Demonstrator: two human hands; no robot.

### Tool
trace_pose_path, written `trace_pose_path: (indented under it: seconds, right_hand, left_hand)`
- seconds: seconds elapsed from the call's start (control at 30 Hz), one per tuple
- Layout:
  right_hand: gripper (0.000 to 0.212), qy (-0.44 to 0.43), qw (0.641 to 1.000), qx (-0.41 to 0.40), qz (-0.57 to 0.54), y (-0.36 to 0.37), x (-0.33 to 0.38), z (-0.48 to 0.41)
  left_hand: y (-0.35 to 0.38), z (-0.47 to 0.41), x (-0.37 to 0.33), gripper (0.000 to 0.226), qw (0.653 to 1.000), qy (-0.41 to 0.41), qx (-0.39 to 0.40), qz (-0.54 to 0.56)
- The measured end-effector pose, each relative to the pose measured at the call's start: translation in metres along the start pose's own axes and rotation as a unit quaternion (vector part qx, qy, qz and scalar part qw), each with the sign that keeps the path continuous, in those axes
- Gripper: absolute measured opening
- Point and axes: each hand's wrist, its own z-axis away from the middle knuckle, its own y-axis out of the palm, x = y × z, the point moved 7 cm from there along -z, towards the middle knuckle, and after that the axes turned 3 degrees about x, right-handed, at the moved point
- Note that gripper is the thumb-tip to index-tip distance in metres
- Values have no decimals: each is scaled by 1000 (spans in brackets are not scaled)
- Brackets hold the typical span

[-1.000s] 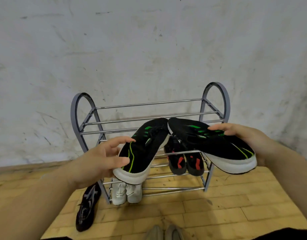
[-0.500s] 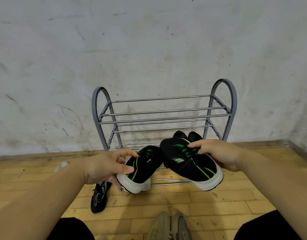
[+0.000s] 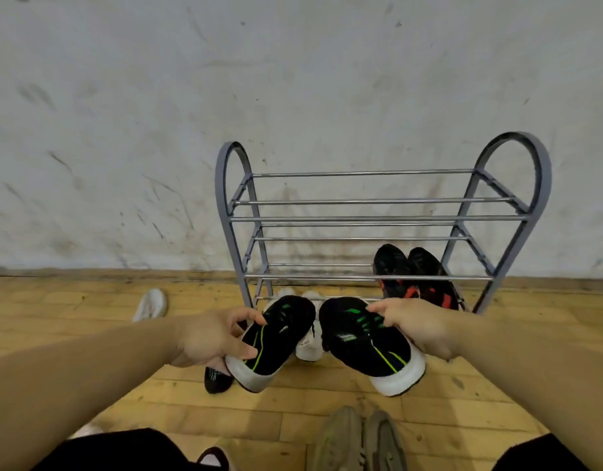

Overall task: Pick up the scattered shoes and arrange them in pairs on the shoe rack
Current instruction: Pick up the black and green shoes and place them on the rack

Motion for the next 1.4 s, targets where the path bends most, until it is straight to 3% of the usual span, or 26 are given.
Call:
trace_pose_path:
  seconds: [0.13, 0.27, 0.43, 0.63, 0.7, 0.77, 0.83, 0.93, 1.03, 1.1, 1.2, 1.27, 1.4]
  right_hand:
    - [62, -22, 1000, -5, -9, 30, -22, -56]
    - [53, -61, 993, -97, 33, 43, -18, -106]
    - [51, -95, 977, -179, 67, 51, -8, -175]
    - [53, -92, 980, -178, -6, 51, -5, -249]
    - [52, -80, 980, -177, 48, 52, -10, -259]
    - [45, -103, 959, -185, 187, 56, -14, -259]
    - [45, -139, 931, -210, 263, 54, -18, -253]
    - [52, -181, 916, -217, 285, 51, -20, -238]
    - [86, -175, 920, -137, 323, 59, -26, -231]
    - [102, -175, 919, -105, 338, 65, -28, -230]
    - [105, -186, 919, -109, 332, 70, -24, -229]
    - [103, -187, 918, -116, 330, 71, -22, -229]
    - [102, -181, 923, -126, 314, 75, -20, -234]
  left_hand:
    - [-17, -28, 26, 52, 999, 9, -41, -1]
    - [-29, -72, 52, 57, 991, 78, -113, -2]
    - [-44, -138, 75, 56, 969, 120, -203, 76]
    - [-67, -207, 79, 70, 971, 115, -207, 41]
    - [-61, -220, 84, 76, 980, 85, -178, 5]
    - [-49, -218, 92, 84, 981, 58, -167, -85]
    - [-43, -204, 97, 86, 963, 55, -211, -158]
    - [-50, -172, 102, 68, 921, 76, -335, -183]
    - [-68, -153, 103, 63, 884, 100, -416, -189]
    - [-76, -156, 96, 75, 878, 118, -403, -228]
    - [-76, -179, 89, 86, 894, 118, -348, -257]
    - [-73, -192, 91, 87, 910, 104, -329, -229]
    - [-78, -196, 96, 76, 897, 104, -365, -225]
